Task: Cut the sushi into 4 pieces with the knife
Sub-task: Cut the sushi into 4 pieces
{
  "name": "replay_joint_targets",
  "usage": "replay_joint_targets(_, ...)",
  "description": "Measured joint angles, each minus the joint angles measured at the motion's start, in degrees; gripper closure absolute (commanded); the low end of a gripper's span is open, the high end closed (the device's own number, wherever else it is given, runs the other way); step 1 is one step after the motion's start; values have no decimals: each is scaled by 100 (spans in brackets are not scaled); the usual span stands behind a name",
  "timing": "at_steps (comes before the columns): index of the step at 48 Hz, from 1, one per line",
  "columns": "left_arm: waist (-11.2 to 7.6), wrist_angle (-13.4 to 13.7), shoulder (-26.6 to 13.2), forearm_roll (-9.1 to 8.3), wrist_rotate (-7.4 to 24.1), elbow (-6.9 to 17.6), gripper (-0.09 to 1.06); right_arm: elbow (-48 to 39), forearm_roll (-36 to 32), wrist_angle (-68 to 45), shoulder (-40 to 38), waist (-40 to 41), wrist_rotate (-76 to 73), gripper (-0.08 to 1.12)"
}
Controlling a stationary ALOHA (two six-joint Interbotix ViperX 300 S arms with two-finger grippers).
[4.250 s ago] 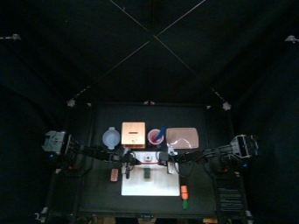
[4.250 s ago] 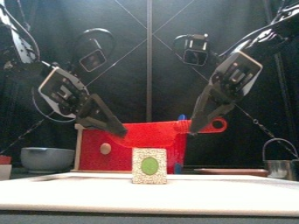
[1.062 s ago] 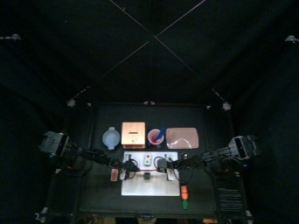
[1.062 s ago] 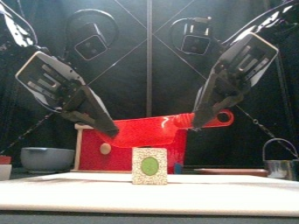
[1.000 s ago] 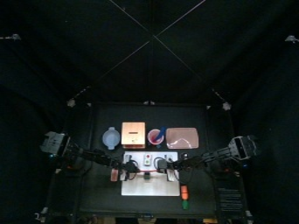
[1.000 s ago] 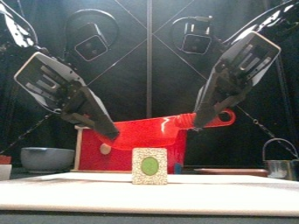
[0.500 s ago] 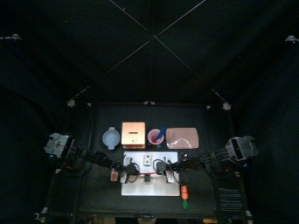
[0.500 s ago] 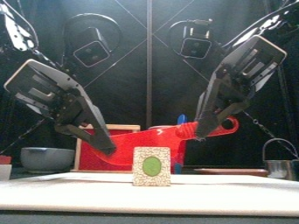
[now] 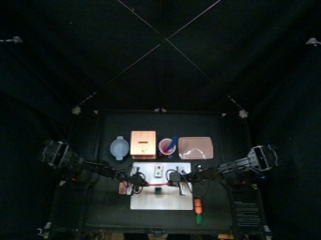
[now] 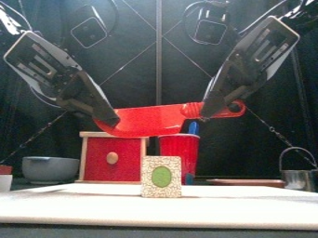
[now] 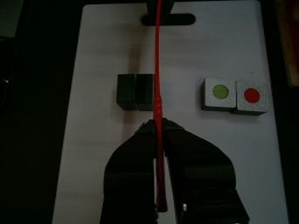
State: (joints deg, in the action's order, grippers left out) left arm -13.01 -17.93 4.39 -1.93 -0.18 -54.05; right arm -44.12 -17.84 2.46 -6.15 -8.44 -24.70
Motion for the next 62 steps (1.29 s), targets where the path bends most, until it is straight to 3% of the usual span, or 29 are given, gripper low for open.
replay_joint_targets(20,-220,-237,-501,26,-9,149,81,-18,246,0,193,-193,-9,83)
replay_joint_targets(62,-316,-255,-1169,88,-18,360,81,53,387,-35,853,-229,0,83)
